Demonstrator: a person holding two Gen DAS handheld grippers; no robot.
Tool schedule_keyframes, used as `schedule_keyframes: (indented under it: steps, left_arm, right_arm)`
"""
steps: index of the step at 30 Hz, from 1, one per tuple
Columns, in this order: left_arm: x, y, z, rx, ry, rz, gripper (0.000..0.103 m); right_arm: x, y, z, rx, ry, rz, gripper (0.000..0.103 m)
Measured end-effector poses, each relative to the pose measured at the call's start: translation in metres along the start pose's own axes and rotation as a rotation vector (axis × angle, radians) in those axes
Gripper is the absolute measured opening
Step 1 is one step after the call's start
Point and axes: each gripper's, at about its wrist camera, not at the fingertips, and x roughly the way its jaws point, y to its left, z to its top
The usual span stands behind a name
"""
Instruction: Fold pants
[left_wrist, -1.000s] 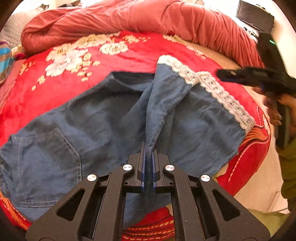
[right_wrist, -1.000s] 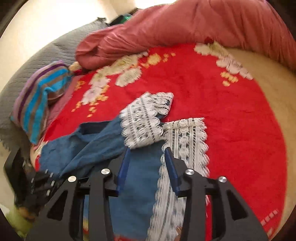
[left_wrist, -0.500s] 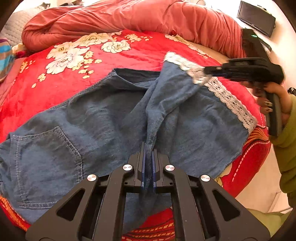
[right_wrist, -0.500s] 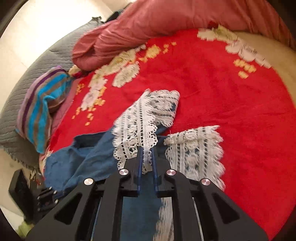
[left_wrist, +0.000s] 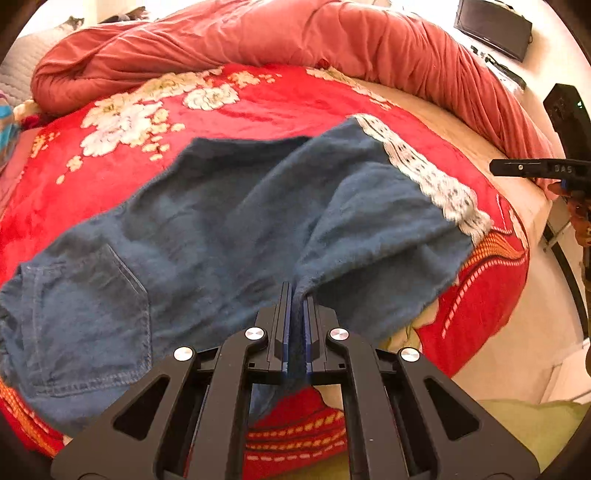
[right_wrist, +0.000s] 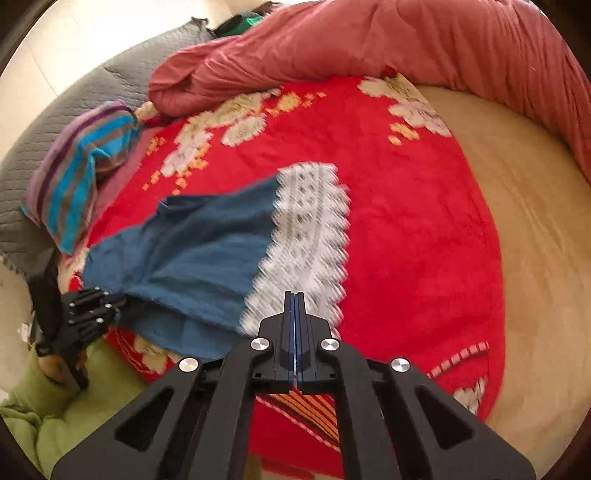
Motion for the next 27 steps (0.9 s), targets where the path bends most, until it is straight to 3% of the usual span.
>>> schedule_keyframes:
  steps: [3,7,8,12,13,14,16,21,24,27]
  left_arm:
    - [-0.001,-0.004,-0.004,0.017,0.004,0.009,0.001]
    - [0.001,-0.006,-0.005,0.023,0.008,0.021,0.001]
    - [0.002,-0.007,-0.005,0.025,0.01,0.024,0.001]
    - [0.005,-0.009,-0.005,0.029,0.016,0.041,0.001]
    - [0.006,-0.009,-0.005,0.03,0.017,0.047,0.001]
    - [0.007,-0.009,-0.005,0.031,0.016,0.056,0.001]
    - [0.005,-0.009,-0.004,0.032,0.011,0.07,0.0]
    - [-0.011,-0.014,-0.002,0.063,-0.024,0.048,0.0]
    - [-0.011,-0.02,-0.006,0.093,-0.011,0.037,0.0]
    - [0.003,-0.021,-0.012,0.111,0.05,0.019,0.002]
  right_arm:
    - [0.008,-0.004,-0.008,0.022,0.029,0.022,0.001]
    - [0.017,-0.004,-0.007,0.047,0.011,0.061,0.029]
    - [0.023,-0.003,-0.007,0.049,0.021,0.069,0.03]
    - [0.049,0.0,-0.008,0.032,0.074,0.072,0.03]
    - [0.053,0.0,-0.009,0.029,0.084,0.067,0.025]
    - [0.058,0.0,-0.009,0.023,0.093,0.064,0.013]
    - [0.054,0.003,-0.009,0.001,0.08,0.079,0.009]
    - [0.015,0.011,-0.008,-0.081,0.028,0.074,0.009]
    - [0.006,0.013,-0.013,-0.126,0.053,0.039,0.009]
    - [0.017,0.009,-0.021,-0.135,0.109,0.002,0.009]
